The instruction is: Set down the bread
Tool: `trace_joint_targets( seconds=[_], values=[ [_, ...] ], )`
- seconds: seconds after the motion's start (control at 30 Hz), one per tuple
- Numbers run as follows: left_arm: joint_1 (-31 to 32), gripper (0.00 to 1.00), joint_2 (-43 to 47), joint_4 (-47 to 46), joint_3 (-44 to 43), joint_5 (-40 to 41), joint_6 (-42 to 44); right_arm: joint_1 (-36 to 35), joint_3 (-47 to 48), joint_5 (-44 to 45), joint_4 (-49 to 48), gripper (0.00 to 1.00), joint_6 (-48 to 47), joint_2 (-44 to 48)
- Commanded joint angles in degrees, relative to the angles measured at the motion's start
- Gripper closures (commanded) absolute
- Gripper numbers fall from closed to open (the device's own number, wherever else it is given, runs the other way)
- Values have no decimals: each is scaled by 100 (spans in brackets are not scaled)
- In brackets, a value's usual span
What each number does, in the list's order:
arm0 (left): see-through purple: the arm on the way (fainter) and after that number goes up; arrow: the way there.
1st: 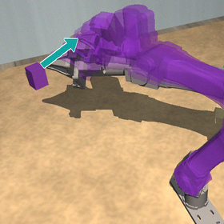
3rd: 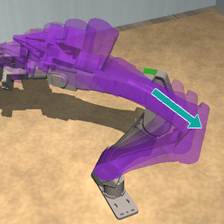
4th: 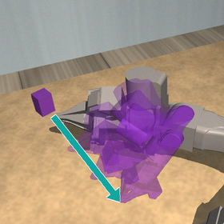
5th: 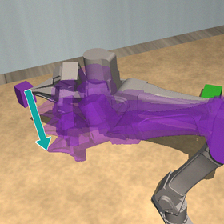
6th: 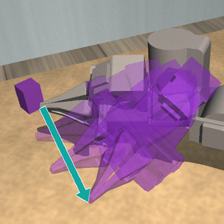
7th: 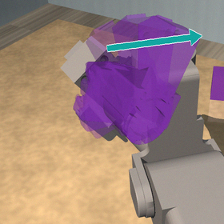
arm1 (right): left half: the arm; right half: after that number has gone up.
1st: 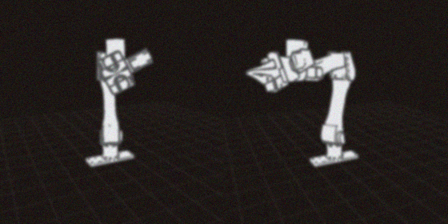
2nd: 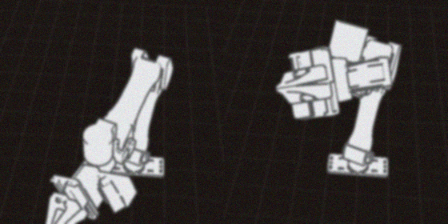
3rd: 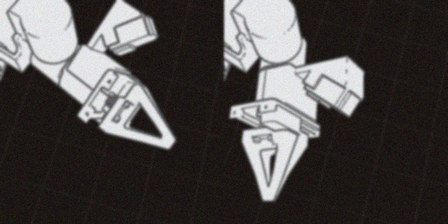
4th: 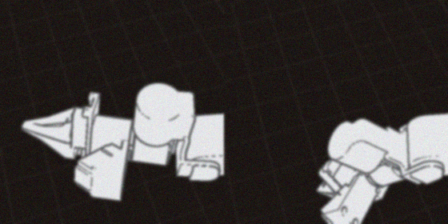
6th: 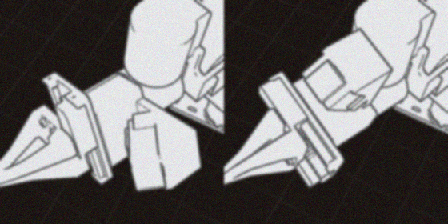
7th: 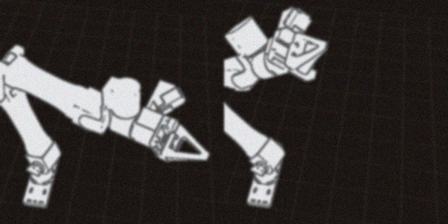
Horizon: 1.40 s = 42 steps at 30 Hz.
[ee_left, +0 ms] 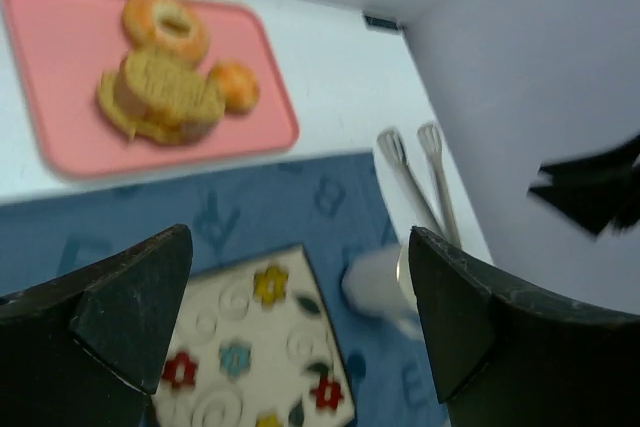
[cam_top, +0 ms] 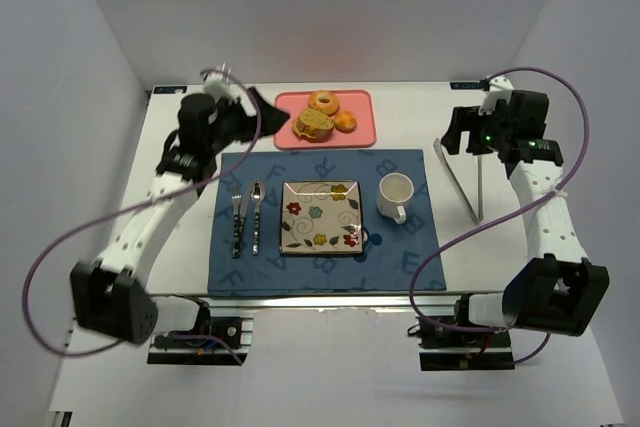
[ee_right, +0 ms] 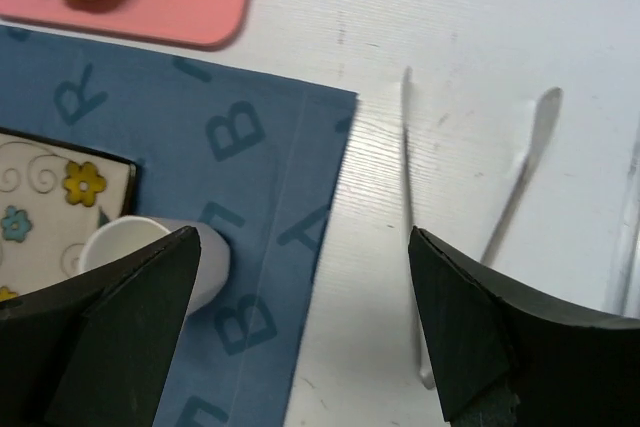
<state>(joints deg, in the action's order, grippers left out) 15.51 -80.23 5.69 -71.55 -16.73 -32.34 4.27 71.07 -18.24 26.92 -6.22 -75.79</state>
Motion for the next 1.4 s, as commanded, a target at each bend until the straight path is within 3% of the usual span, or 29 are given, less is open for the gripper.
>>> trace_joint_targets(
  seconds=[0.0,0.07,0.17,0.27,0.3,0.33,0.4,0.47,0.5,0.87,1.37],
  values=[
    [-4,2,1390,299,1115,143,122,397,66,129,24,11,-332,213],
    [5,2,1868,485,1616,301,70,627,-102,-433,286,11,-1316,275],
    [-4,2,2651,862,2161,530,-61,863,-462,39,366,13,-1838,74],
    [-4,2,3214,1038,2626,618,-176,1241,-716,48,490,39,-2023,-208],
    [-4,2,3319,1161,2724,618,-185,1286,-769,231,481,59,-2050,-269],
    [-4,2,3425,1214,2795,636,-194,1313,-822,329,472,62,-2111,-357],
    [-4,2,3697,1363,3006,688,-203,1357,-945,478,490,56,-2208,-454],
    [-4,2,3881,1417,3190,706,-211,1357,-1007,523,525,16,-2357,-568],
    [5,2,3918,1426,3243,698,-220,1366,-1059,558,543,11,-2392,-612],
    [-4,2,3856,1523,3288,689,-106,1348,-1359,603,156,11,-2551,-1376],
    [-4,2,3532,1478,3218,654,-159,953,-349,857,-520,11,-2121,-2976]
  ],
)
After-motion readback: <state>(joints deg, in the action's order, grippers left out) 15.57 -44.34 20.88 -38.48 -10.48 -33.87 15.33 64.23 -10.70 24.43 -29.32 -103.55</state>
